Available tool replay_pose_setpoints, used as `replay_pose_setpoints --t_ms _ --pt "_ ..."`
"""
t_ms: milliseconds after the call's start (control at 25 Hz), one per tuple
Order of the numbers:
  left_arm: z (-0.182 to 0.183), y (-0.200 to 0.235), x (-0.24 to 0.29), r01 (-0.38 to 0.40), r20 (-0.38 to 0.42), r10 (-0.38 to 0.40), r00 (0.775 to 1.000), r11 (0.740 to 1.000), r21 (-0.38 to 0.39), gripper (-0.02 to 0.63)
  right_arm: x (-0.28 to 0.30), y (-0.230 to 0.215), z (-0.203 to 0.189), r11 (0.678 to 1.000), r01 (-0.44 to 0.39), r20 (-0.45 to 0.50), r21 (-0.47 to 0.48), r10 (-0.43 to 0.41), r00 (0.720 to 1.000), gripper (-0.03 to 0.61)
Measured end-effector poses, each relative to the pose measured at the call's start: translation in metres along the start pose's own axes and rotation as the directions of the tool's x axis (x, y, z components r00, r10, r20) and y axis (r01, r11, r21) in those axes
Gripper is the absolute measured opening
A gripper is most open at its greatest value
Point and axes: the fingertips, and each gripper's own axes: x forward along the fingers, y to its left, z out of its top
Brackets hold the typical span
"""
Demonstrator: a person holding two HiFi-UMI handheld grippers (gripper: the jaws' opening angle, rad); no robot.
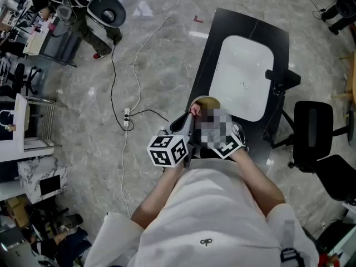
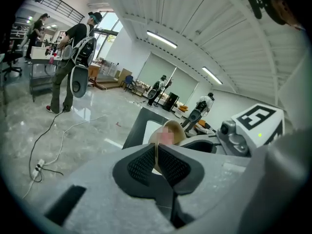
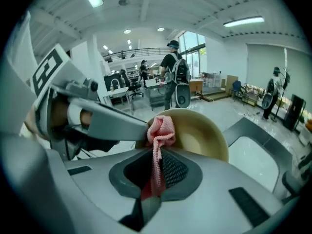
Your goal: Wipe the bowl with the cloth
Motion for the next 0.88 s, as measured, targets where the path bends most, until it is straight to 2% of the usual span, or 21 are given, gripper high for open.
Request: replay_pose_setpoints --t_ms 80,160,320,480,560,680,760,880 --pt "-0.001 0.003 0.000 -0.003 -0.004 0.003 1.000 1.000 -0.020 0.026 0.000 0.002 -0.006 0.993 0.013 -0.042 -0.119 -0.018 0.999 0.028" --pt "-0.001 0.005 0.000 -0.005 -0.008 0.005 1.000 0.999 -0.035 0.026 0.000 -0.001 -0.015 0.968 0.042 -0.082 -0.248 -0.064 0.995 0.028" --pt "-0.003 0.005 0.001 -0.006 -0.022 0.005 1.000 0.999 -0.044 0.025 -0.004 -0.009 -0.028 0.861 0.064 -0.123 -0.504 -0.145 0.982 0.028" --pt "-0.004 0.004 0.001 0.001 -0.031 -0.003 1.000 0.998 -0.057 0.025 -0.007 -0.016 -0.031 0.744 0.050 -0.148 -0.666 -0.197 0.969 0.028" --pt "-0.004 0.002 0.001 0.006 -0.035 -0.008 0.999 0.998 -0.055 0.026 -0.009 -0.025 -0.029 0.667 0.070 -0.139 -0.741 -0.255 0.957 0.028" --pt "-0.005 -0.001 0.001 0.015 -0.040 -0.017 0.999 0.998 -0.054 0.025 -0.010 -0.034 -0.022 0.511 0.110 -0.084 -0.853 -0.341 0.936 0.028" --pt "-0.005 -0.003 -0.001 0.020 -0.044 -0.023 0.999 0.998 -0.055 0.025 -0.012 -0.033 -0.016 0.413 0.127 -0.037 -0.902 -0.368 0.929 0.028" --pt "-0.007 -0.004 -0.002 0.027 -0.057 -0.030 0.998 0.998 -0.050 0.023 -0.015 -0.030 -0.002 0.285 0.156 0.039 -0.946 -0.376 0.926 0.028"
